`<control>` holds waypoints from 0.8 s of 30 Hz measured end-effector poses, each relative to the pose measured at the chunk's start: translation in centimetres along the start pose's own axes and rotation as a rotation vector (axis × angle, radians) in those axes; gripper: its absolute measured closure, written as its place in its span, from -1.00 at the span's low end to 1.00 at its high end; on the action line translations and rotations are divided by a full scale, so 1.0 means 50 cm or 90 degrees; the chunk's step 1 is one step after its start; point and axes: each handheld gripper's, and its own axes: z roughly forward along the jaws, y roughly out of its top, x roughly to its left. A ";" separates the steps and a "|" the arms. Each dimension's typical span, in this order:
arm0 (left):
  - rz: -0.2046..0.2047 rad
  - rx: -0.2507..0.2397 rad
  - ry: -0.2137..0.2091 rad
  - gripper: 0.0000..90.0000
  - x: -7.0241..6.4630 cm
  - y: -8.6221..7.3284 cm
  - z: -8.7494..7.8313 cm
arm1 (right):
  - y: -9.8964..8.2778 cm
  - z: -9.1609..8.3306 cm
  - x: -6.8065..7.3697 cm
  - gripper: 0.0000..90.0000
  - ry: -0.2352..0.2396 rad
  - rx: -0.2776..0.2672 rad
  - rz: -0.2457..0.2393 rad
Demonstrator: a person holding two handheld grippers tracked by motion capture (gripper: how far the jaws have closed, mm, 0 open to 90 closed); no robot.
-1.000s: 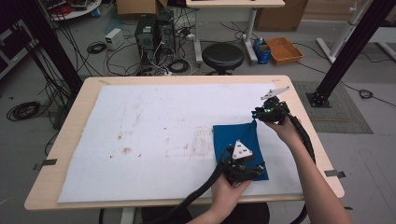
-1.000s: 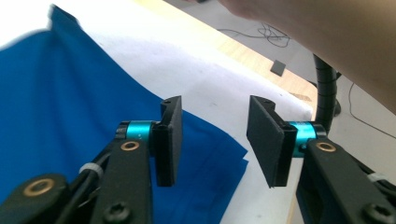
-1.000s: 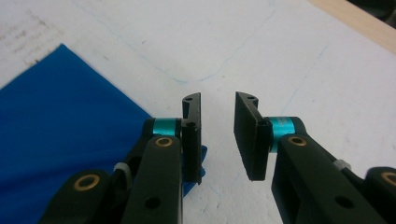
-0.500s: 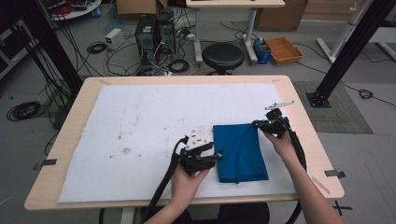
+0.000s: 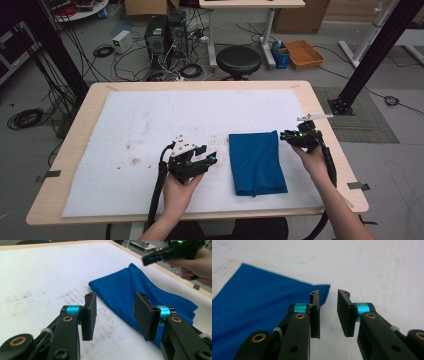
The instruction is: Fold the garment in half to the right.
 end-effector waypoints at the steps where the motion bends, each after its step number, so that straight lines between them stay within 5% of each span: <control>1: 0.003 0.000 0.007 0.19 0.005 0.001 -0.006 | -0.010 -0.013 0.006 0.51 0.002 -0.005 -0.004; 8: 0.016 -0.006 0.040 0.18 0.034 -0.005 -0.040 | -0.138 -0.121 0.086 0.41 0.068 -0.016 -0.027; 13: 0.004 -0.005 0.054 0.18 0.048 -0.017 -0.053 | -0.176 -0.110 0.119 0.46 0.116 0.009 -0.014; 16: 0.005 -0.007 0.052 0.18 0.046 -0.016 -0.054 | -0.185 -0.089 0.118 0.90 0.133 0.040 -0.017; 24: 0.008 -0.004 0.050 0.18 0.049 -0.017 -0.053 | -0.202 -0.117 0.100 0.95 0.116 0.044 0.007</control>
